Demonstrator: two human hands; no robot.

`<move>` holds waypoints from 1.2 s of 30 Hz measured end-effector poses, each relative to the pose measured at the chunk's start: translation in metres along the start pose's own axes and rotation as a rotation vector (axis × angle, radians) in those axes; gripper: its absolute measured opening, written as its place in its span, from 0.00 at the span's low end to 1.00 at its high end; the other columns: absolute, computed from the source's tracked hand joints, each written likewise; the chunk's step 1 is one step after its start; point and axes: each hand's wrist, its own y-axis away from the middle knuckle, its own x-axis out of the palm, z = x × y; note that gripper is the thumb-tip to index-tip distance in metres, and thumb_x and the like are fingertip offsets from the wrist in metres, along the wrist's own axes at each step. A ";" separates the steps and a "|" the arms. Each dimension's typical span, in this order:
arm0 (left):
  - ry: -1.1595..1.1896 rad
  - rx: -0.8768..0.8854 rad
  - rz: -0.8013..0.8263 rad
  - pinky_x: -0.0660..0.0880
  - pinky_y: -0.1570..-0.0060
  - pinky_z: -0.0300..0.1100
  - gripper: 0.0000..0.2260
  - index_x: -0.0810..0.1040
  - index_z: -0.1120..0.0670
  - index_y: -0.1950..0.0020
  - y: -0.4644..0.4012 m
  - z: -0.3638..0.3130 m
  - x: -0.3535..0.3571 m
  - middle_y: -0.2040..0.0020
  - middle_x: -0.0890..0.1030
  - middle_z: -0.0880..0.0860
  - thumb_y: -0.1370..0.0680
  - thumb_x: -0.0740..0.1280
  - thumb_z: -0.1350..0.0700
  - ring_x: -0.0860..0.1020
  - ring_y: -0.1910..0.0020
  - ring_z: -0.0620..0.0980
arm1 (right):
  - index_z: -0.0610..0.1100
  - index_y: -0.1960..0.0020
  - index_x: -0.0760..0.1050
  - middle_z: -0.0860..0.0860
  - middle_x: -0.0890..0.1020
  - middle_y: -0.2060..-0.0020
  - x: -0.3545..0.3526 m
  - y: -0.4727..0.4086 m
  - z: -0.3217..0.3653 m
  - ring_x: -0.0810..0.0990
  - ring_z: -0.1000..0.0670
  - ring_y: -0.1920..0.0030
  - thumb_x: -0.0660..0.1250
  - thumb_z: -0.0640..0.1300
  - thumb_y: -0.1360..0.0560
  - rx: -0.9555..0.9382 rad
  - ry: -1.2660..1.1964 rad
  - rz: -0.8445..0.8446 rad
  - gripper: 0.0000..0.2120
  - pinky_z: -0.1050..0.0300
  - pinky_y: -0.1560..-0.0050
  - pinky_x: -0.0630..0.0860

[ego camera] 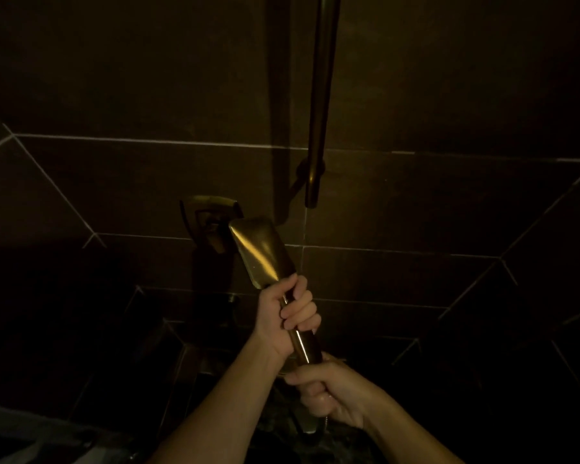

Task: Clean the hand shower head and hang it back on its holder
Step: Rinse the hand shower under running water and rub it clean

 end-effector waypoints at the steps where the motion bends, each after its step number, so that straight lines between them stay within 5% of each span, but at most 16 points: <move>1: 0.006 -0.017 0.015 0.60 0.82 0.36 0.17 0.74 0.56 0.68 -0.002 -0.001 0.001 0.81 0.69 0.48 0.29 0.79 0.53 0.63 0.85 0.44 | 0.44 0.53 0.71 0.52 0.66 0.74 0.002 -0.002 -0.003 0.60 0.56 0.78 0.72 0.36 0.29 -0.010 -0.002 -0.027 0.11 0.60 0.72 0.48; 5: -0.144 -0.027 -0.107 0.56 0.82 0.35 0.21 0.70 0.54 0.73 -0.008 0.000 0.007 0.82 0.66 0.48 0.27 0.76 0.51 0.62 0.85 0.43 | 0.41 0.50 0.75 0.48 0.70 0.72 0.010 -0.009 -0.010 0.64 0.52 0.76 0.73 0.41 0.34 -0.079 0.157 -0.298 0.14 0.57 0.72 0.53; 8: -0.277 0.005 -0.335 0.56 0.83 0.35 0.20 0.67 0.53 0.73 -0.010 0.010 0.016 0.81 0.64 0.48 0.23 0.70 0.54 0.61 0.84 0.44 | 0.43 0.59 0.76 0.51 0.74 0.75 0.010 -0.010 -0.011 0.69 0.53 0.77 0.71 0.41 0.32 -0.121 0.257 -0.509 0.04 0.60 0.75 0.63; 11: -0.326 0.057 -0.472 0.56 0.80 0.37 0.20 0.68 0.53 0.73 -0.010 0.021 0.021 0.79 0.64 0.49 0.22 0.68 0.55 0.60 0.83 0.45 | 0.45 0.66 0.77 0.54 0.77 0.77 0.006 -0.009 -0.012 0.75 0.57 0.76 0.69 0.35 0.29 -0.187 0.307 -0.556 0.09 0.64 0.72 0.69; 14: -0.368 0.102 -0.584 0.57 0.79 0.39 0.21 0.70 0.52 0.73 -0.008 0.029 0.029 0.77 0.64 0.49 0.20 0.67 0.54 0.61 0.81 0.45 | 0.41 0.62 0.82 0.46 0.85 0.66 0.001 -0.008 -0.017 0.84 0.48 0.63 0.70 0.35 0.29 -0.242 0.392 -0.621 0.05 0.55 0.58 0.80; 15: -0.376 0.119 -0.630 0.57 0.78 0.39 0.21 0.70 0.51 0.74 -0.008 0.032 0.033 0.76 0.64 0.49 0.20 0.66 0.54 0.61 0.80 0.45 | 0.41 0.59 0.83 0.45 0.86 0.63 0.001 -0.008 -0.017 0.85 0.47 0.60 0.69 0.36 0.28 -0.239 0.408 -0.643 0.05 0.52 0.54 0.81; 20: -0.389 0.210 -0.869 0.62 0.76 0.38 0.15 0.72 0.50 0.66 -0.015 0.042 0.040 0.74 0.67 0.48 0.19 0.67 0.53 0.64 0.78 0.44 | 0.46 0.61 0.80 0.52 0.84 0.68 0.001 -0.010 -0.019 0.81 0.57 0.67 0.67 0.38 0.24 -0.260 0.534 -0.769 0.08 0.62 0.65 0.75; 23: -0.382 0.105 -0.746 0.66 0.71 0.40 0.13 0.73 0.51 0.66 -0.014 0.030 0.037 0.74 0.69 0.48 0.23 0.71 0.56 0.66 0.76 0.45 | 0.46 0.59 0.81 0.51 0.84 0.67 0.001 -0.006 -0.014 0.82 0.55 0.65 0.68 0.38 0.26 -0.267 0.551 -0.722 0.06 0.55 0.57 0.81; 24: -0.354 0.055 -0.628 0.67 0.71 0.39 0.13 0.73 0.52 0.67 -0.012 0.020 0.036 0.74 0.69 0.48 0.25 0.74 0.57 0.66 0.76 0.44 | 0.44 0.58 0.81 0.51 0.83 0.69 0.002 0.000 -0.008 0.81 0.54 0.68 0.68 0.38 0.26 -0.253 0.527 -0.658 0.04 0.56 0.61 0.80; 26: -0.282 0.015 -0.335 0.69 0.72 0.38 0.15 0.73 0.53 0.66 -0.006 0.001 0.036 0.74 0.69 0.48 0.33 0.80 0.57 0.67 0.76 0.44 | 0.42 0.59 0.76 0.51 0.74 0.74 0.003 0.015 0.008 0.71 0.53 0.77 0.69 0.40 0.28 -0.202 0.426 -0.455 0.03 0.60 0.76 0.66; 28: -0.219 0.001 -0.031 0.76 0.69 0.40 0.15 0.78 0.55 0.65 -0.001 -0.013 0.038 0.73 0.74 0.50 0.37 0.83 0.53 0.72 0.74 0.46 | 0.46 0.62 0.72 0.51 0.67 0.76 0.005 0.030 0.025 0.63 0.55 0.79 0.70 0.40 0.29 -0.115 0.305 -0.205 0.07 0.61 0.78 0.56; 31: -0.151 -0.036 0.311 0.81 0.49 0.53 0.12 0.83 0.59 0.58 -0.001 -0.023 0.048 0.65 0.83 0.56 0.25 0.74 0.50 0.82 0.62 0.54 | 0.50 0.67 0.69 0.54 0.65 0.77 0.004 0.035 0.037 0.61 0.58 0.80 0.70 0.39 0.27 -0.077 0.155 0.068 0.14 0.63 0.77 0.50; 33: -0.153 -0.056 0.358 0.81 0.58 0.47 0.16 0.81 0.60 0.64 -0.005 -0.026 0.056 0.73 0.79 0.54 0.21 0.68 0.52 0.80 0.71 0.50 | 0.49 0.68 0.70 0.56 0.67 0.78 0.003 0.031 0.036 0.62 0.60 0.81 0.71 0.41 0.27 -0.138 0.051 0.170 0.14 0.63 0.77 0.49; 36: -0.261 -0.087 0.188 0.67 0.77 0.38 0.21 0.72 0.55 0.75 -0.011 -0.026 0.062 0.81 0.63 0.48 0.24 0.72 0.51 0.65 0.82 0.44 | 0.47 0.69 0.69 0.55 0.67 0.79 0.001 0.024 0.032 0.62 0.58 0.81 0.72 0.44 0.27 -0.194 0.025 0.129 0.16 0.62 0.76 0.50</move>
